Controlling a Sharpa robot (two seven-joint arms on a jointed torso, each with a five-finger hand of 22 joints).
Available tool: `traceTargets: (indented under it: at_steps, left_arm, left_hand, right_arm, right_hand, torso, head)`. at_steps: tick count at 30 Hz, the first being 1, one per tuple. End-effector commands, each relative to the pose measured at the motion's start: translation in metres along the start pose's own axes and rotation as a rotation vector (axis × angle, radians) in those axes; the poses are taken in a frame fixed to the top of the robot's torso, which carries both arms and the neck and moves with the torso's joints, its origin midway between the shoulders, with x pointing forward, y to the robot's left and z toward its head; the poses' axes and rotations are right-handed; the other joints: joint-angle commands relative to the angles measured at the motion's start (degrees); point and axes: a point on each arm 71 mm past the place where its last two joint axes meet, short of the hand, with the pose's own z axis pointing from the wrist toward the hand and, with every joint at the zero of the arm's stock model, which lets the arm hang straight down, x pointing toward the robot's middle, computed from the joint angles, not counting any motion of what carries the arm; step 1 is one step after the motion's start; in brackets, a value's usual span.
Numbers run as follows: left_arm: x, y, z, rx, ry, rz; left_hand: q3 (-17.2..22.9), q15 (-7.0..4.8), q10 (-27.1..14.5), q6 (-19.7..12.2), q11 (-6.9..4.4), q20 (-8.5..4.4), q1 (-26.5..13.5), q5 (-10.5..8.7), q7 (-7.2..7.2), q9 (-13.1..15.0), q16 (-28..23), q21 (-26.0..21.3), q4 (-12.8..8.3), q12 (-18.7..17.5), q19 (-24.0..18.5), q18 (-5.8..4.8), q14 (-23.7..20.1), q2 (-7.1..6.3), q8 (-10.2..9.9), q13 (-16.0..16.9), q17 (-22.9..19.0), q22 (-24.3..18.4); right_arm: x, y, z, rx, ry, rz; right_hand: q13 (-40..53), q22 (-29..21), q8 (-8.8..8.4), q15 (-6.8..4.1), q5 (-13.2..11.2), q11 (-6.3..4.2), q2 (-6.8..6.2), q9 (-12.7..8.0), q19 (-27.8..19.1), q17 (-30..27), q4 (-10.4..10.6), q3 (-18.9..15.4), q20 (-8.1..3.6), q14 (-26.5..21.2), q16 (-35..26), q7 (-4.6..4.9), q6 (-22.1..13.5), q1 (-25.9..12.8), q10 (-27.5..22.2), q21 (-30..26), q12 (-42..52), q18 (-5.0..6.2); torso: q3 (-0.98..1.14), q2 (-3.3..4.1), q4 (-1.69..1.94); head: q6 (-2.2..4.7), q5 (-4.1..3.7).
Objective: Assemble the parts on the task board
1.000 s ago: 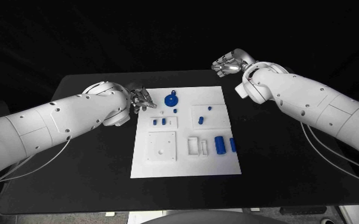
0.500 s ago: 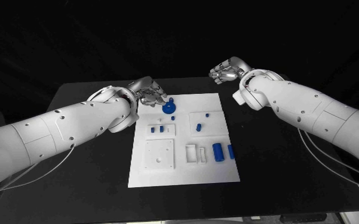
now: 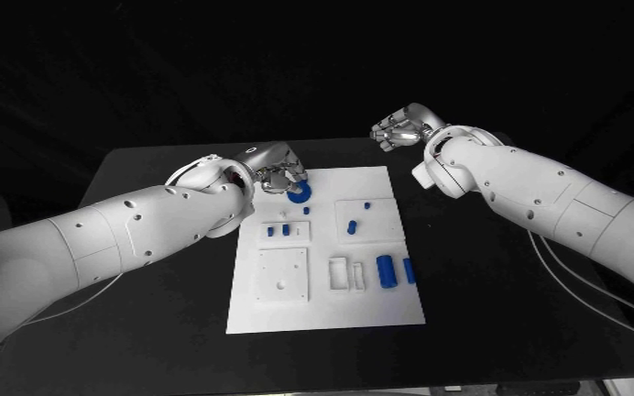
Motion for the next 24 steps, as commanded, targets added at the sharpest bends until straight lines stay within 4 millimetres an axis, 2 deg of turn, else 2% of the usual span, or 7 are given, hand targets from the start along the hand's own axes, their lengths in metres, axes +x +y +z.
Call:
traceTargets:
  at_steps: [1, 4, 11, 15, 24]
  left_arm:
    - [0.006, -0.003, 0.002, 0.053, 0.052, 0.080]
    - [0.010, -0.002, 0.003, 0.056, 0.066, 0.099]
    - [0.018, 0.000, 0.004, 0.066, 0.087, 0.130]
    - [0.024, 0.000, 0.006, 0.069, 0.106, 0.139]
    - [0.036, 0.000, 0.007, 0.069, 0.140, 0.147]
  left_hand:
    - [-0.05, 0.14, -1.09, -1.50, 0.13, 0.25, -0.49, -0.35, 0.04, -0.32, 0.20, -0.50, -0.43, -0.35, 0.30, 0.54, -0.49, -0.17, -0.26, -0.06, 0.03, 0.08]
    - [-0.54, 0.28, -3.03, -3.26, 0.51, 0.49, -0.48, -0.76, -0.11, -0.42, -0.39, -1.31, -0.28, -0.31, 0.39, 0.55, -0.73, -0.82, -0.23, -0.05, -0.36, -0.32]
    - [-2.18, 0.45, -4.25, -3.78, 0.81, 0.65, 0.87, -0.82, -0.03, -0.44, -0.82, -4.14, 1.65, -0.34, 2.04, 0.53, -0.21, -1.53, -0.22, -0.05, -0.96, -1.11]
    - [-2.00, 0.35, -3.88, -3.42, 0.74, 0.56, 1.17, -0.60, 0.10, -0.44, 0.37, -4.26, 1.88, -0.35, 2.60, 0.66, -0.08, -1.31, -0.21, -0.06, -0.49, -0.06]
    - [-0.37, -0.15, -3.48, -3.80, 0.35, 0.10, 0.49, -0.17, -0.34, -0.50, 5.37, -3.67, 1.09, -0.34, 3.28, 0.66, -0.57, -0.84, -0.23, -0.07, 1.12, 4.27]
  right_arm:
    - [0.001, 0.001, 0.000, -0.007, 0.009, 0.004]
    - [0.001, 0.002, -0.001, -0.008, 0.010, 0.004]
    - [0.001, 0.003, -0.001, -0.012, 0.010, 0.004]
    - [0.001, 0.004, -0.001, -0.014, 0.010, 0.005]
    - [0.003, 0.007, -0.002, -0.021, 0.015, 0.007]
  right_hand:
    - [-0.09, -0.09, 0.14, 0.03, 0.26, 0.14, -0.21, 0.01, -0.49, -0.08, -0.18, -0.06, 0.10, -0.23, -0.30, 0.06, -0.25, -0.44, -0.38, -0.20, -0.28, 0.52]
    - [-0.09, -0.09, 0.14, 0.03, 0.26, 0.14, -0.21, 0.01, -0.49, -0.08, -0.18, -0.06, 0.10, -0.23, -0.30, 0.06, -0.25, -0.44, -0.38, -0.20, -0.28, 0.52]
    - [-0.09, -0.09, 0.15, 0.03, 0.23, 0.13, -0.21, 0.01, -0.52, -0.08, -0.16, -0.12, 0.11, -0.25, -0.30, 0.05, -0.25, -0.42, -0.39, -0.19, -0.28, 0.51]
    - [-0.09, -0.09, 0.15, 0.03, 0.23, 0.13, -0.21, 0.01, -0.52, -0.08, -0.16, -0.12, 0.11, -0.25, -0.30, 0.05, -0.25, -0.42, -0.39, -0.19, -0.28, 0.51]
    - [-0.09, -0.09, 0.15, 0.03, 0.23, 0.13, -0.21, 0.01, -0.52, -0.08, -0.16, -0.12, 0.11, -0.25, -0.30, 0.05, -0.25, -0.42, -0.39, -0.19, -0.28, 0.51]
  torso:
    - [0.06, 0.09, -0.09]
    - [0.11, 0.18, -0.10]
    - [0.11, 0.28, -0.13]
    - [0.18, 0.36, -0.22]
    - [0.14, 0.38, -0.22]
  head:
    - [-0.10, 0.41]
    - [0.03, 0.44]
    - [-0.02, 0.46]
    - [0.02, 0.53]
    - [-0.11, 0.21]
